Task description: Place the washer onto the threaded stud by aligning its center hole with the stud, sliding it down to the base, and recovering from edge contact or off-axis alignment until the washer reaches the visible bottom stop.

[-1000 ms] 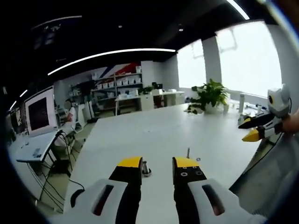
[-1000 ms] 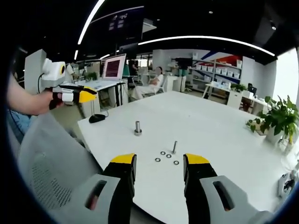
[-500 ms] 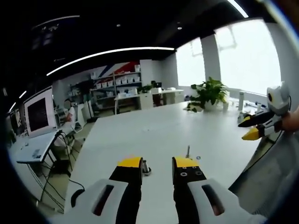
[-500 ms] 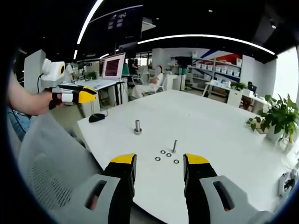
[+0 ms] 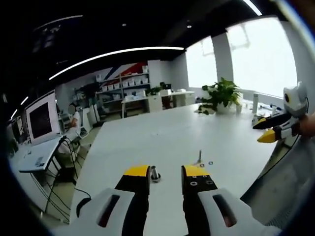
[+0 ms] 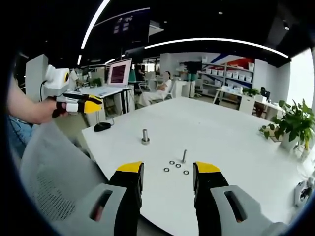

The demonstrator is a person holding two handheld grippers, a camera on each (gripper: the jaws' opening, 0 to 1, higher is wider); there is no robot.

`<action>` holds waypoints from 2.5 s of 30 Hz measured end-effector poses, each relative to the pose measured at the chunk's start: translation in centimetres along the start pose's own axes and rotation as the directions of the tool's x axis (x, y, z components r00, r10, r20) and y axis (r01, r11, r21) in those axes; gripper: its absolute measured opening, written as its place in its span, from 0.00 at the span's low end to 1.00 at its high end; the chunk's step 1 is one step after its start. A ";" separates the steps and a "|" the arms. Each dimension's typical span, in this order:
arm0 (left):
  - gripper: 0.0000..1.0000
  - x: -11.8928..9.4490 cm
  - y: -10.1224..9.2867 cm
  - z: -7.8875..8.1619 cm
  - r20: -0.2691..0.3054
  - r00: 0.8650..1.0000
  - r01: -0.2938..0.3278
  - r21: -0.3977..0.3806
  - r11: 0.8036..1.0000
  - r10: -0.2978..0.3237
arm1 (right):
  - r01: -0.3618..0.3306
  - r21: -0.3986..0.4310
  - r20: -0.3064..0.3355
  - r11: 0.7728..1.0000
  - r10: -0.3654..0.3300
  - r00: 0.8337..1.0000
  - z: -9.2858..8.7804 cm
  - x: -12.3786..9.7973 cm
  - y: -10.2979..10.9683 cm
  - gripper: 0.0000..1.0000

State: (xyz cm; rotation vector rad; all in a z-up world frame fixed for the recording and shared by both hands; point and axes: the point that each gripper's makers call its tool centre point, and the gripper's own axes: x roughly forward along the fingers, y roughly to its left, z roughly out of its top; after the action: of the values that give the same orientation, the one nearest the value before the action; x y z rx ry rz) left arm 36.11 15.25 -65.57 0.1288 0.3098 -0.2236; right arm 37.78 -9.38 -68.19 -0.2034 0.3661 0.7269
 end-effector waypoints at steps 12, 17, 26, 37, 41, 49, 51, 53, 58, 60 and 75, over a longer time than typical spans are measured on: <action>0.23 0.2 -0.7 -0.1 -0.014 1.000 0.027 0.009 1.000 -0.027 | 0.020 0.003 0.008 1.000 -0.020 1.000 0.2 -0.2 -0.4 0.42; 0.24 0.0 -0.8 0.1 0.000 0.999 0.036 0.007 0.999 -0.036 | 0.021 -0.006 -0.012 1.000 -0.021 1.000 -0.2 0.0 -0.3 0.42; 0.24 0.2 -0.7 -0.2 -0.010 0.999 0.052 -0.034 0.998 -0.053 | 0.043 -0.020 -0.069 0.999 -0.044 0.997 -1.2 0.3 -0.7 0.43; 0.25 0.4 -1.2 -0.4 -0.013 0.996 0.086 -0.056 0.995 -0.087 | 0.088 -0.005 -0.128 0.996 -0.088 0.988 -2.3 0.3 -1.6 0.43; 0.25 0.3 -1.3 -0.2 -0.004 0.995 0.102 -0.071 0.992 -0.102 | 0.094 -0.023 -0.140 0.995 -0.097 0.985 -2.4 0.4 -1.6 0.43; 0.25 0.3 -1.6 0.1 0.014 0.992 0.125 -0.068 0.990 -0.124 | 0.093 -0.036 -0.176 0.995 -0.098 0.979 -2.7 0.8 -1.7 0.43; 0.25 0.3 -1.6 0.0 0.011 0.991 0.131 -0.083 0.988 -0.131 | 0.094 -0.045 -0.188 0.995 -0.101 0.977 -2.9 0.9 -1.8 0.44; 0.26 0.4 -1.5 -0.1 0.009 0.991 0.135 -0.092 0.987 -0.135 | 0.097 -0.055 -0.212 0.994 -0.106 0.972 -3.1 1.1 -1.8 0.44; 0.26 0.1 -1.8 0.4 0.032 0.988 0.155 -0.097 0.983 -0.153 | 0.097 -0.087 -0.243 0.992 -0.115 0.963 -3.5 1.1 -1.8 0.44; 0.26 0.0 -2.1 0.5 0.040 0.986 0.168 -0.090 0.982 -0.165 | 0.096 -0.101 -0.255 0.990 -0.119 0.960 -3.6 1.1 -1.7 0.44; 0.25 -0.1 -2.7 0.7 0.053 0.979 0.202 -0.101 0.974 -0.198 | 0.145 -0.058 -0.288 0.988 -0.156 0.945 -3.6 3.5 -1.4 0.44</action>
State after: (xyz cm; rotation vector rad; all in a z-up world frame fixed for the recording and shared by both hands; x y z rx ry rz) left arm 35.60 12.57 -65.13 -0.0122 0.2918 -0.4087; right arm 40.22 -9.39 -72.82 -0.3717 0.6123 0.5524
